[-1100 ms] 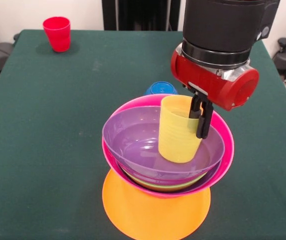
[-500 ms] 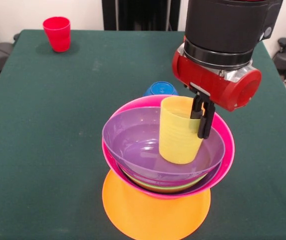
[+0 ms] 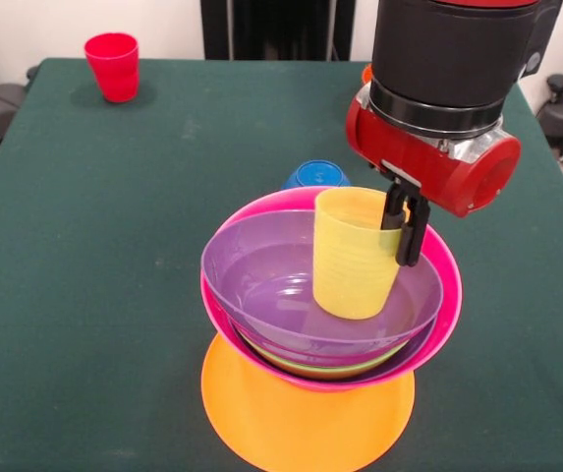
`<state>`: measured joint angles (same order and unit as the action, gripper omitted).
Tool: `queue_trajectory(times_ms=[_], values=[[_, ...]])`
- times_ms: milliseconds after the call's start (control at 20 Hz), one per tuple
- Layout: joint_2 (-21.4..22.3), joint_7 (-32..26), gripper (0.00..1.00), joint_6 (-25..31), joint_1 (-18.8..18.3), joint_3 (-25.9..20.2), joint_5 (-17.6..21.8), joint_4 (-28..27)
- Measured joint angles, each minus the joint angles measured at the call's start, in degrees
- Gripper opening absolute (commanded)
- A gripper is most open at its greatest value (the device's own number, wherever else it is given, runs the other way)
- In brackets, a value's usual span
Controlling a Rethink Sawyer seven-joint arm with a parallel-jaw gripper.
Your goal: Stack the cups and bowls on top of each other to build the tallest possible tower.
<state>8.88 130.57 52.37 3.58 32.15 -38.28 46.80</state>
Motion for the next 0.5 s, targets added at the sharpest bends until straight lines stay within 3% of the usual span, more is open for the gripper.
queue_trajectory(times_ms=[500], values=[[-0.5,0.0,0.00,0.4,0.0,0.4,0.4,-1.2]])
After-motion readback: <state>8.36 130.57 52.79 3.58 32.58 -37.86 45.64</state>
